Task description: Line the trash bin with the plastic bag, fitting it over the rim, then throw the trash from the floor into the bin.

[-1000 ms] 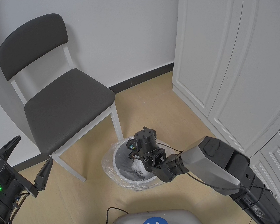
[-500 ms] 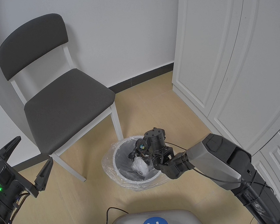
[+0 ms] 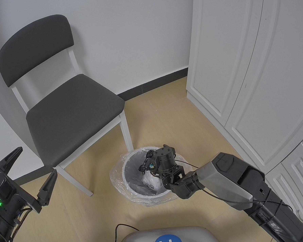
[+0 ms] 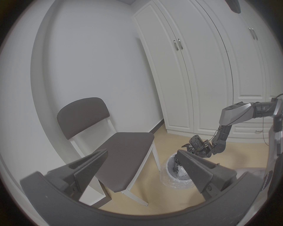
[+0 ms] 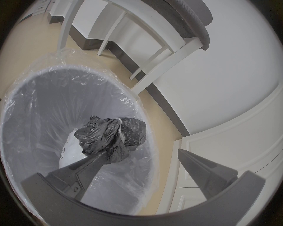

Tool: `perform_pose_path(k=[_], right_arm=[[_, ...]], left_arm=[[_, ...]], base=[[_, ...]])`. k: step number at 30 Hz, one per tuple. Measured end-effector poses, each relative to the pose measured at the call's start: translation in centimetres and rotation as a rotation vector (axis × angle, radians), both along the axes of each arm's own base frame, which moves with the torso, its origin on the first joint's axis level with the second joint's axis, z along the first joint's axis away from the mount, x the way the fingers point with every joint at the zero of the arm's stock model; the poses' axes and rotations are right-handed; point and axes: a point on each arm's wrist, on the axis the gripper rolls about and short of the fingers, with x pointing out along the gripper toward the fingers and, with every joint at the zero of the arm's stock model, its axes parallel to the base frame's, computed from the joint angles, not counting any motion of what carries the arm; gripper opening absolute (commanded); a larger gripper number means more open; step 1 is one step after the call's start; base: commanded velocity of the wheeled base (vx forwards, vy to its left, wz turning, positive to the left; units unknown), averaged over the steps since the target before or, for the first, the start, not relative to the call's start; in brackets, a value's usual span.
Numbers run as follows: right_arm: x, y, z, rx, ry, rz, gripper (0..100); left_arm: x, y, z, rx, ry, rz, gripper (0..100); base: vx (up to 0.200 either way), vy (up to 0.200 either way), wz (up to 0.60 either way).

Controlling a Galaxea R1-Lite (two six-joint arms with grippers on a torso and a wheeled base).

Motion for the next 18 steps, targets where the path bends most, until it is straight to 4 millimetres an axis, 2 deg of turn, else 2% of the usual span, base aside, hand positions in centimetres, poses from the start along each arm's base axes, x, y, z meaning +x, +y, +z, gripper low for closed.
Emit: perform_pose_path(k=[4, 13, 18], right_arm=[[0.1, 0.1, 0.3, 0.007, -0.008, 0.002, 100], [0.5, 0.2, 3.4, 0.018, -0.059, 0.004, 100], [1.1, 0.0, 4.2, 0.017, -0.085, -0.002, 100]], left_arm=[[0.0, 0.0, 0.0, 0.000, 0.000, 0.000, 100], [0.0, 0.0, -0.1, 0.002, 0.002, 0.000, 100], [0.0, 0.0, -0.1, 0.003, 0.002, 0.000, 100]], base=[[0.000, 0.000, 0.00], [0.000, 0.000, 0.00], [0.000, 0.000, 0.00]])
